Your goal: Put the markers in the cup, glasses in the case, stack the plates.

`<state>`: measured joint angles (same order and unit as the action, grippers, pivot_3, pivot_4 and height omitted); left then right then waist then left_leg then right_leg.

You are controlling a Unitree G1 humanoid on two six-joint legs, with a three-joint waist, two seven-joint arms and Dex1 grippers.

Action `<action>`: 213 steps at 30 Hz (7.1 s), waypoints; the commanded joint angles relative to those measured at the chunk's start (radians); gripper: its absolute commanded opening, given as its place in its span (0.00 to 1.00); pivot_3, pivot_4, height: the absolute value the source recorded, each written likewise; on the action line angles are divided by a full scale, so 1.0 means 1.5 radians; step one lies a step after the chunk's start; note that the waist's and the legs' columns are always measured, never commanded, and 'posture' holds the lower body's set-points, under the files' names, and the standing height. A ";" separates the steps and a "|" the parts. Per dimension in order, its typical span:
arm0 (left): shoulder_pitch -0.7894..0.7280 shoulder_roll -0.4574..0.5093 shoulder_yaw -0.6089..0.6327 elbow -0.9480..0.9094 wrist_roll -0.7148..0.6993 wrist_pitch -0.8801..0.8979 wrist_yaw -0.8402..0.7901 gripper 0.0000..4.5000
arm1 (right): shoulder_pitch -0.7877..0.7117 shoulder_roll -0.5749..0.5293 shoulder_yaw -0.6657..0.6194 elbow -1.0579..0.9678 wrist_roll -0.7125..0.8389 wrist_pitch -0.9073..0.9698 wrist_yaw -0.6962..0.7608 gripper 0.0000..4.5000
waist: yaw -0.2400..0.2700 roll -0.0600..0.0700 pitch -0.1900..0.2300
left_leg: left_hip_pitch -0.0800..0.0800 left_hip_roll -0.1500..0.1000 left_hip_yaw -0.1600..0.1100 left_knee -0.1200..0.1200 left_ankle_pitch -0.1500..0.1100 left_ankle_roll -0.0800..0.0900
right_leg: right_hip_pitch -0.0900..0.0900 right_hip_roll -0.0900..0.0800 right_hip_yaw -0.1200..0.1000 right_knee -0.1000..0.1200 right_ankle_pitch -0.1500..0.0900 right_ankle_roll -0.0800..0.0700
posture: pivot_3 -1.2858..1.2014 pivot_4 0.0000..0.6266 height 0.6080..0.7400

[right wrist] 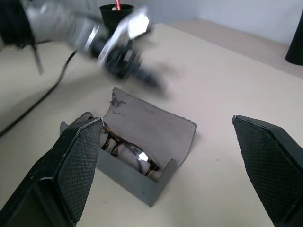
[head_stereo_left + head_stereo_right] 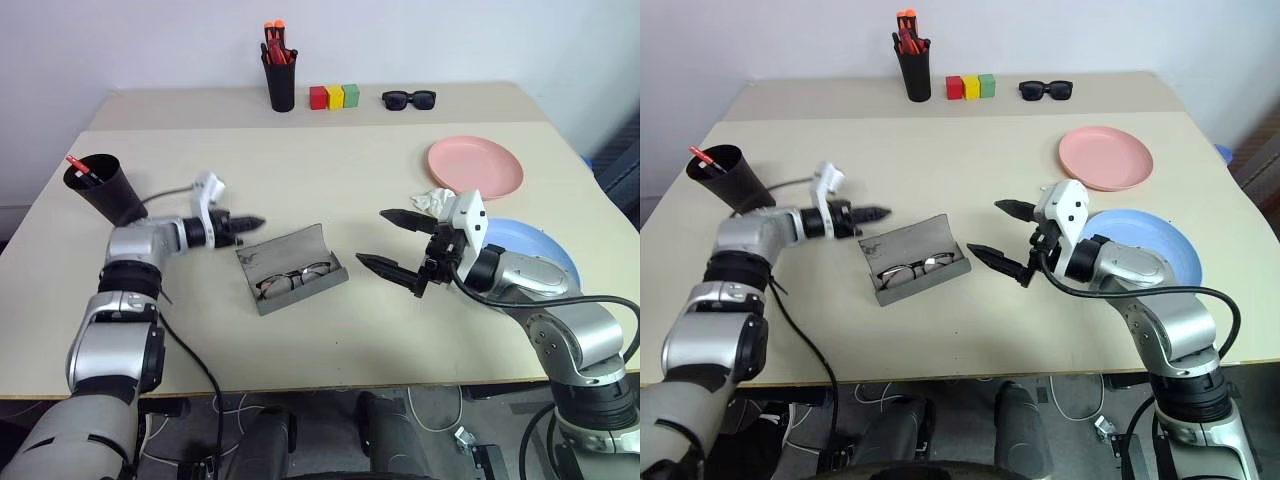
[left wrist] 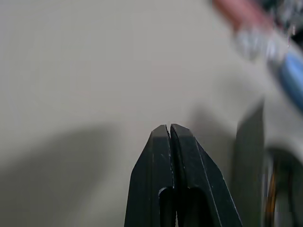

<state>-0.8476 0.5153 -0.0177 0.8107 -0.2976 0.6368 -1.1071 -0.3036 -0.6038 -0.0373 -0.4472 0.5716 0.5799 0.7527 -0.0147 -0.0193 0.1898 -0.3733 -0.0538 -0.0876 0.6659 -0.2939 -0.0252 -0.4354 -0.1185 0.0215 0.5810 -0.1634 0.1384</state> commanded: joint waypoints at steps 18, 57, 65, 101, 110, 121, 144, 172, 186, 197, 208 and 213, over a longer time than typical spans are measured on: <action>0.171 0.044 -0.034 -0.440 -0.179 0.204 -0.163 0.01 | -0.011 -0.006 -0.023 -0.011 -0.003 -0.017 -0.008 1.00 | 0.005 0.000 0.000 | 0.000 0.000 0.000 0.000 0.000 0.000 | 0.000 0.000 0.001 0.000 0.000 0.000 | 0.52 0.24 1.00; 0.180 0.036 -0.052 -0.377 -0.107 0.143 -0.137 0.01 | -0.027 -0.005 -0.020 0.010 -0.030 -0.035 -0.007 1.00 | 0.002 0.001 -0.001 | 0.000 0.000 0.000 0.000 0.000 0.000 | 0.000 0.000 0.000 0.000 0.000 -0.001 | 0.52 0.24 1.00; 0.163 0.035 -0.049 -0.377 -0.096 0.085 -0.120 0.01 | -0.029 -0.004 -0.018 0.019 -0.038 -0.041 -0.006 1.00 | 0.002 0.001 -0.001 | 0.000 0.000 0.000 0.000 0.000 0.000 | 0.000 0.000 0.000 0.000 0.000 -0.001 | 0.52 0.24 1.00; 0.032 0.023 0.014 -0.295 -0.117 -0.201 -0.245 1.00 | 0.182 -0.128 -0.101 0.095 -0.210 0.125 -0.173 0.59 | 0.002 0.001 -0.001 | 0.000 0.000 0.001 0.001 0.000 0.000 | 0.001 0.000 0.001 -0.001 0.000 0.000 | 0.52 0.24 1.00; 0.045 0.029 0.036 -0.288 -0.115 -0.208 -0.211 1.00 | 0.130 -0.176 -0.112 0.140 -0.230 0.095 -0.129 0.02 | 0.003 0.001 -0.001 | 0.001 0.000 0.000 0.001 0.000 0.000 | 0.002 0.000 0.000 -0.002 0.000 0.000 | 0.52 0.24 1.00; 0.043 -0.005 0.084 -0.298 -0.142 -0.211 -0.131 1.00 | -0.163 -0.221 -0.026 0.398 -0.339 -0.061 -0.136 0.02 | -0.004 0.001 0.000 | 0.001 0.000 0.001 0.000 0.000 0.000 | 0.001 0.000 0.000 -0.002 0.000 0.000 | 0.52 0.24 1.00; 0.117 0.001 0.108 -0.404 -0.179 -0.163 -0.057 1.00 | -0.459 -0.016 -0.093 0.897 -0.264 -0.307 -0.095 0.99 | -0.016 0.002 0.000 | -0.001 0.000 0.000 -0.001 0.001 -0.001 | -0.001 0.000 0.001 -0.001 0.000 0.000 | 0.52 0.24 1.00; 0.134 0.014 0.114 -0.440 -0.209 -0.138 -0.050 1.00 | -0.381 0.064 -0.077 0.774 -0.246 -0.190 -0.109 0.01 | -0.020 0.003 0.001 | 0.000 0.000 0.001 -0.001 0.001 -0.001 | -0.001 0.000 0.001 0.000 0.000 0.000 | 0.52 0.24 1.00; 0.168 0.003 0.087 -0.545 -0.242 -0.063 0.005 1.00 | -0.543 0.033 -0.099 1.114 -0.310 -0.346 -0.207 0.60 | -0.028 0.003 0.001 | 0.000 0.000 0.002 -0.002 0.001 -0.001 | -0.001 0.000 0.002 -0.001 0.000 0.000 | 0.52 0.24 1.00; 0.214 0.016 0.113 -0.606 -0.282 -0.020 0.032 1.00 | -0.420 -0.003 -0.155 0.783 -0.155 -0.344 0.003 0.99 | -0.032 0.004 0.001 | -0.001 0.000 0.001 -0.002 0.001 -0.001 | -0.002 0.000 0.002 -0.001 0.000 0.000 | 0.52 0.24 1.00; 0.366 0.043 0.112 -0.745 -0.285 -0.066 0.021 1.00 | 0.071 -0.165 -0.191 0.065 0.232 0.047 0.239 0.99 | -0.014 0.005 0.001 | 0.001 0.000 0.002 0.000 0.000 0.000 | 0.003 0.000 0.002 -0.003 -0.001 -0.001 | 0.52 0.24 1.00; 0.400 0.057 0.136 -0.691 -0.256 -0.135 0.005 1.00 | 0.070 -0.154 -0.185 0.024 0.204 0.029 0.186 0.99 | -0.007 0.004 0.001 | 0.006 0.001 0.002 0.001 0.000 0.000 | 0.006 0.001 0.002 -0.002 -0.003 -0.001 | 0.52 0.24 1.00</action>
<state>-0.2532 0.5905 0.1483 -0.2401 -0.6985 0.4858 -1.0890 -0.1922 -0.8358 -0.2985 -0.3629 0.8798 0.6401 1.0470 -0.0255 -0.0128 0.1913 -0.3644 -0.0520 -0.0851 0.6664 -0.2943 -0.0247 -0.4269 -0.1173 0.0244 0.5792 -0.1669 0.1348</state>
